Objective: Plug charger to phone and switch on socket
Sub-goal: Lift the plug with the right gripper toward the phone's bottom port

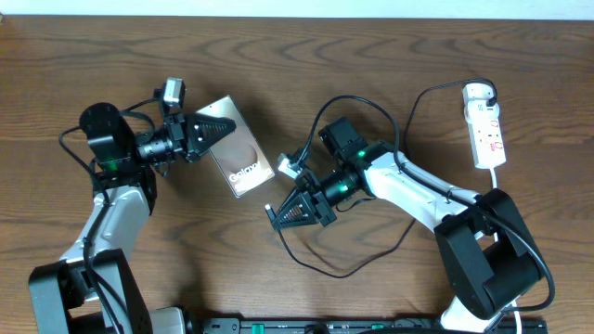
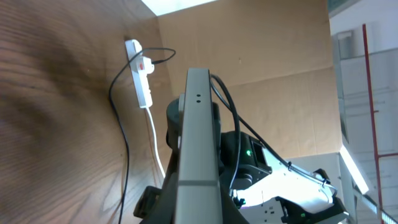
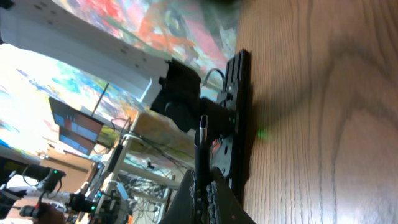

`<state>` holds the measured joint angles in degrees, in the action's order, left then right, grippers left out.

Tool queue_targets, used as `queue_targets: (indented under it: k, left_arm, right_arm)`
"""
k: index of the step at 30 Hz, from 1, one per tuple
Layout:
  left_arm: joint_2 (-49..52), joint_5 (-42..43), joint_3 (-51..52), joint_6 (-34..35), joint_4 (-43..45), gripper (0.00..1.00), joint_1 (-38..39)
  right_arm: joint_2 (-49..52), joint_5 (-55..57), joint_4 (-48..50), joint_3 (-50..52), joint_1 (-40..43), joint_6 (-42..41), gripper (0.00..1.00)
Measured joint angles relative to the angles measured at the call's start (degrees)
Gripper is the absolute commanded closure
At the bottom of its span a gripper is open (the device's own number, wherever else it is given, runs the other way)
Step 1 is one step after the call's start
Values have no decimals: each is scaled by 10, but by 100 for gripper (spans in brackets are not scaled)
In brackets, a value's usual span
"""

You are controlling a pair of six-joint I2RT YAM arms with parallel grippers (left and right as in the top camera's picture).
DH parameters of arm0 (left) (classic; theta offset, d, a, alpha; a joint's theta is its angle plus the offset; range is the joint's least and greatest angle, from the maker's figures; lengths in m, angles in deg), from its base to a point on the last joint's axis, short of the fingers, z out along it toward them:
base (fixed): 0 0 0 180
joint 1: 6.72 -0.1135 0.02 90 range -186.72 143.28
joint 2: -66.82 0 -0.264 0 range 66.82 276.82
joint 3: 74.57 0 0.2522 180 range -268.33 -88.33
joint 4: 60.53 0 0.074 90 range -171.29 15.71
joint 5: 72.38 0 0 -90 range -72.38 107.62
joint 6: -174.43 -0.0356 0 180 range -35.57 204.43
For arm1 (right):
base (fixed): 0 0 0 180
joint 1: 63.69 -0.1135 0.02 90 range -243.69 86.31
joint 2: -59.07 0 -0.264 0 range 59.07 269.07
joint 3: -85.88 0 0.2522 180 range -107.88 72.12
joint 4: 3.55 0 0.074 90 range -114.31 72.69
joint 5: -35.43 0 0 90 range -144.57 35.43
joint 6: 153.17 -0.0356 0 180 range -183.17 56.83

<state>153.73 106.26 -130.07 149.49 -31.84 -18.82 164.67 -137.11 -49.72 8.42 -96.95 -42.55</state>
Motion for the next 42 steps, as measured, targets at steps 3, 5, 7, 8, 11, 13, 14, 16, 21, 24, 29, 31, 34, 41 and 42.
queue_targets:
  k: [3, 5, 7, 8, 11, 13, 14, 16, 21, 24, 29, 31, 34, 41, 42]
  left_arm:
    - [0, 0, 0, -6, 0, 93, 5]
    - [0, 0, 0, -8, 0, 92, 5]
    - [0, 0, 0, -10, 0, 92, 5]
    - [0, 0, 0, -11, 0, 93, 5]
    - [0, 0, 0, -18, 0, 92, 5]
    - [0, 0, 0, -21, 0, 93, 5]
    - [0, 0, 0, -21, 0, 93, 5]
    - [0, 0, 0, -23, 0, 93, 5]
    - [0, 0, 0, -24, 0, 93, 5]
    - [0, 0, 0, -24, 0, 92, 5]
    - [0, 0, 0, -26, 0, 93, 5]
    - [0, 0, 0, -30, 0, 93, 5]
    - [0, 0, 0, -37, 0, 93, 6]
    - [0, -2, -1, -60, 0, 93, 21]
    - [0, -2, -1, -63, 0, 93, 22]
  right_arm:
    - [0, -7, 29, 0, 0, -27, 99]
    - [0, -11, 48, 0, 0, -46, 99]
    - [0, -15, 62, 0, 0, -61, 99]
    - [0, -16, 66, 0, 0, -67, 99]
    - [0, -24, 79, 0, 0, -82, 99]
    - [0, -28, 86, 0, 0, -89, 99]
    - [0, -29, 89, 0, 0, -93, 99]
    - [0, -30, 92, 0, 0, -98, 99]
    - [0, -32, 94, 0, 1, -103, 99]
    - [0, -32, 94, 0, 3, -104, 99]
    - [0, -32, 95, 0, 4, -106, 99]
    - [0, -32, 98, 0, 4, -108, 99]
    - [0, -32, 118, 0, 4, -119, 99]
    - [0, -37, 160, 0, 4, -161, 99]
    - [0, -37, 162, 0, 4, -164, 99]
